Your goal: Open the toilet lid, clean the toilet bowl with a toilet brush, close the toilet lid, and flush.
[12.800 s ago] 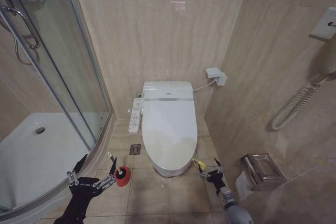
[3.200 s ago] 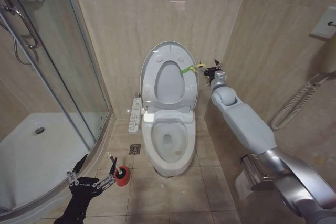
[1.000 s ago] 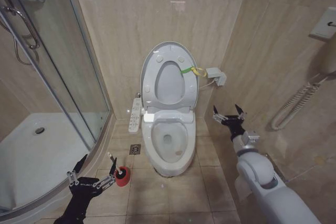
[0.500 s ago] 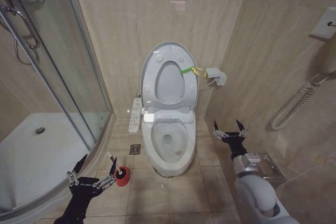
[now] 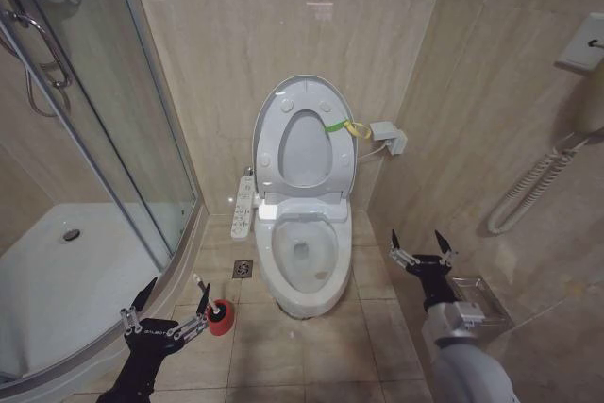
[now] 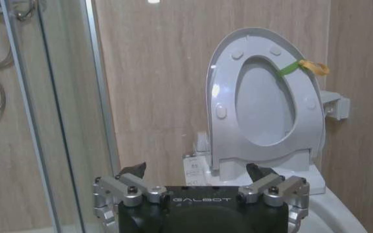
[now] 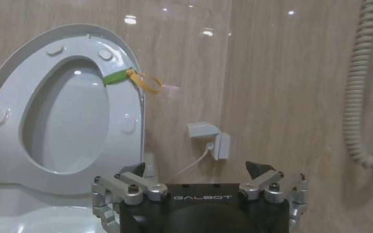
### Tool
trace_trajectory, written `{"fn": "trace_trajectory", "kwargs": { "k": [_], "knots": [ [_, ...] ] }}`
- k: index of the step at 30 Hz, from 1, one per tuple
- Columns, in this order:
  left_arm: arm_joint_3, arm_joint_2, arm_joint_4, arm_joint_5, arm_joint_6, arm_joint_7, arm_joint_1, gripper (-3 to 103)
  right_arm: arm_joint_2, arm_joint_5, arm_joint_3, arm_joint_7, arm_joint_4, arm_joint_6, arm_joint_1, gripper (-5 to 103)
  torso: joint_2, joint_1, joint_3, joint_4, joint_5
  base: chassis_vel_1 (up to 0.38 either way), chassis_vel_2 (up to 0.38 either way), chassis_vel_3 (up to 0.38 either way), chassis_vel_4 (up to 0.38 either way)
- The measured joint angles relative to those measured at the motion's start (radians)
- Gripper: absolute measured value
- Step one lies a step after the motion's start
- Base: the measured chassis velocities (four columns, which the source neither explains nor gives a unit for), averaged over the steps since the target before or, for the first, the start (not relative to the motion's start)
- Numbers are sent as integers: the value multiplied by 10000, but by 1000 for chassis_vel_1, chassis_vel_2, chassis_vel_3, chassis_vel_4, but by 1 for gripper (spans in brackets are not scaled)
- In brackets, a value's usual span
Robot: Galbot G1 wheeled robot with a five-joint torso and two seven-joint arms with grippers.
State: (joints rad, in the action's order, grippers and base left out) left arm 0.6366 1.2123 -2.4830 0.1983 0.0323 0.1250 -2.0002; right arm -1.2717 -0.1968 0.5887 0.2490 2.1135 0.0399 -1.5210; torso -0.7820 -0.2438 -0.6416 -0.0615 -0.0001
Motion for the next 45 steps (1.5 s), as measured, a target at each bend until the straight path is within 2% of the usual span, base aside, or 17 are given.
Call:
{"fn": "trace_trajectory", "kwargs": {
  "k": [23, 45],
  "knots": [
    [0, 0, 0, 0, 0, 0, 0, 100, -1745, 1245, -101, -354, 865, 257, -1262, 100, 0, 0, 0, 1, 0, 0, 0, 0, 0],
    [0, 0, 0, 0, 0, 0, 0, 100, -2047, 1400, -660, -644, 1340, 370, -1503, 100, 0, 0, 0, 1, 0, 0, 0, 0, 0]
  ]
}}
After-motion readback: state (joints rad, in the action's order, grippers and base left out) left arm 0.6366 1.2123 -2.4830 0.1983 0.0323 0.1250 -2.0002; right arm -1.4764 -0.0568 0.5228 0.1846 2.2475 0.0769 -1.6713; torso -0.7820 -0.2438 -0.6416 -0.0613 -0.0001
